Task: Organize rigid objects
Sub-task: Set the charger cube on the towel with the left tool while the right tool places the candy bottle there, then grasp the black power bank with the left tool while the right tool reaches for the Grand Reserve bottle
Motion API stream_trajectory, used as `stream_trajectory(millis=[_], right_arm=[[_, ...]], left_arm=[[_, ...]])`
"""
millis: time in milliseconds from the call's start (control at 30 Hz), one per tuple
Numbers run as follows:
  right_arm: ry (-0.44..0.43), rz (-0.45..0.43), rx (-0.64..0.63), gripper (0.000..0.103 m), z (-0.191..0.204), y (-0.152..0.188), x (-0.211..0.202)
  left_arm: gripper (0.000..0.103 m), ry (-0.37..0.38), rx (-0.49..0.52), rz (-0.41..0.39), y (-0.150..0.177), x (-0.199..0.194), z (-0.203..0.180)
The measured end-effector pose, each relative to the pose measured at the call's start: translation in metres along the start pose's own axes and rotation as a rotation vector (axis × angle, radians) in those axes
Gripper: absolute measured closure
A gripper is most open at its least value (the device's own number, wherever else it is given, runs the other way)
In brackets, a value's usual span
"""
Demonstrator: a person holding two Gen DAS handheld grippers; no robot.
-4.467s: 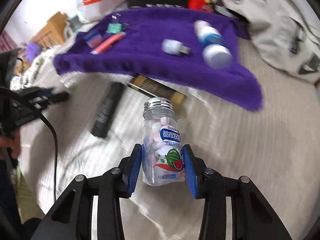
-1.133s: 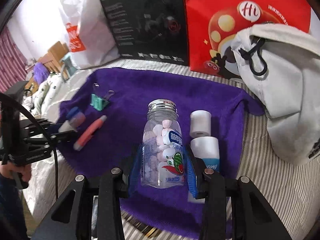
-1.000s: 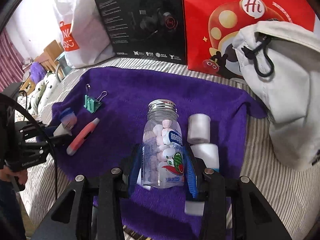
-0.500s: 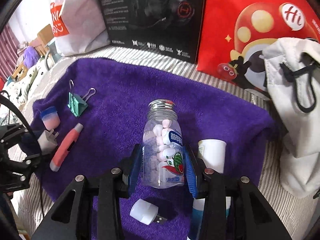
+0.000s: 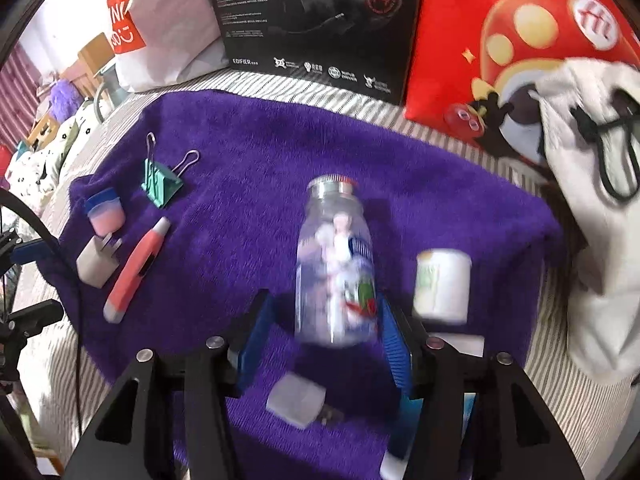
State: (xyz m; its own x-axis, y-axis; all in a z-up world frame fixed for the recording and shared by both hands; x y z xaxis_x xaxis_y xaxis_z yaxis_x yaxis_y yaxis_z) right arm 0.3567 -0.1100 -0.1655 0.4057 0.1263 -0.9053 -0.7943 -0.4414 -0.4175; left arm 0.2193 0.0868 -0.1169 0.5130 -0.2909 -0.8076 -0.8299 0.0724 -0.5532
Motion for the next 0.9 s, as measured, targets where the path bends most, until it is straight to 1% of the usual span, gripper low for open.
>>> stream_trajectory(millis=[167, 200, 300, 367, 467, 533, 667, 833, 900], right_arm=[[0.013, -0.012, 0.039, 0.049, -0.007, 0.019, -0.024], [0.017, -0.023, 0.049, 0.047, -0.008, 0.023, -0.031], [0.011, -0.057, 0.083, 0.040, -0.011, 0.039, -0.054], [0.015, -0.074, 0.111, 0.040, -0.014, 0.054, -0.069], [0.011, -0.091, 0.158, 0.040, -0.021, 0.079, -0.090], [0.020, -0.106, 0.186, 0.040, -0.027, 0.096, -0.105], [0.020, -0.124, 0.220, 0.038, -0.042, 0.134, -0.132], [0.037, -0.106, 0.254, 0.037, -0.052, 0.170, -0.141], [0.031, -0.093, 0.270, 0.037, -0.056, 0.182, -0.141]], left_arm=[[0.036, -0.018, -0.017, 0.002, 0.009, -0.008, -0.002], [0.036, -0.029, -0.024, 0.004, 0.011, -0.010, -0.003], [0.036, -0.030, -0.037, 0.001, 0.015, -0.013, -0.008], [0.036, -0.027, -0.043, 0.007, 0.019, -0.014, -0.014], [0.036, 0.002, -0.037, 0.014, 0.026, -0.011, -0.034], [0.036, 0.006, -0.020, 0.023, 0.030, -0.008, -0.047], [0.036, 0.028, 0.006, 0.056, 0.036, 0.009, -0.078], [0.036, 0.047, 0.024, 0.077, 0.041, 0.030, -0.109], [0.036, 0.070, 0.018, 0.088, 0.043, 0.040, -0.121]])
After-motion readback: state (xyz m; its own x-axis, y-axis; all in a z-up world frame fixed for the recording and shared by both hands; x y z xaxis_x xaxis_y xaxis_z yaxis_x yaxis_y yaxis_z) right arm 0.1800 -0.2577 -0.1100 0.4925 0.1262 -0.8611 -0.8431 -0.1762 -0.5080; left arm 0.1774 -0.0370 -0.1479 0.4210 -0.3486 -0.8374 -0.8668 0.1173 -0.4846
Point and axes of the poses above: each gripper's, at about its wrist camera, not at the fingertips, and x roughly the way its jaws point, z to its left, y to its underside, the point moved 4 cm from there along x, roughly the way its jaws point, and after that the axes turned 9 degrees about y, right-handed, at the moved point
